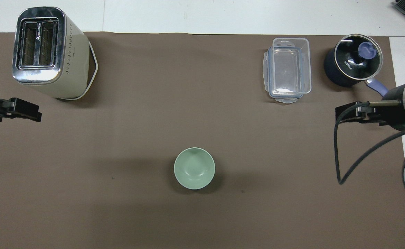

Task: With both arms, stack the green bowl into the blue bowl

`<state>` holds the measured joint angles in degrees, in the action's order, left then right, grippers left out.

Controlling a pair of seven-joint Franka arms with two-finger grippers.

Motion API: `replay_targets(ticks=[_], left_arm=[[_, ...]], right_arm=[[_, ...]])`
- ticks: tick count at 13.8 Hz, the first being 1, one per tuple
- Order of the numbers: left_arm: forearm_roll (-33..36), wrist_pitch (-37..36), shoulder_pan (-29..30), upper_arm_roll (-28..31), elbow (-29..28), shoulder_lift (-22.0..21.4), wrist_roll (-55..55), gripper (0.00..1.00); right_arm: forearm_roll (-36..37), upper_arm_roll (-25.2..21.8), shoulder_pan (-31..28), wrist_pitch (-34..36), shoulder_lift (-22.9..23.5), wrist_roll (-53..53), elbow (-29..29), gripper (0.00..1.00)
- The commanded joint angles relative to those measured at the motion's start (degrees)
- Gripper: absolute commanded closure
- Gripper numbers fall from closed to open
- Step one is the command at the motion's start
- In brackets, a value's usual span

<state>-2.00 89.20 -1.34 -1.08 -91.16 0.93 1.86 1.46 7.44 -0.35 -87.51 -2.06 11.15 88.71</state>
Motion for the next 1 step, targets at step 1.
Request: replay_targets(ticks=[1], left_arm=[[1.21, -0.87, 0.02, -0.07, 0.28, 0.03, -0.71, 0.0]], right_arm=[[-1.02, 0.21, -0.79, 0.32, -1.55, -0.25, 1.73, 0.0]])
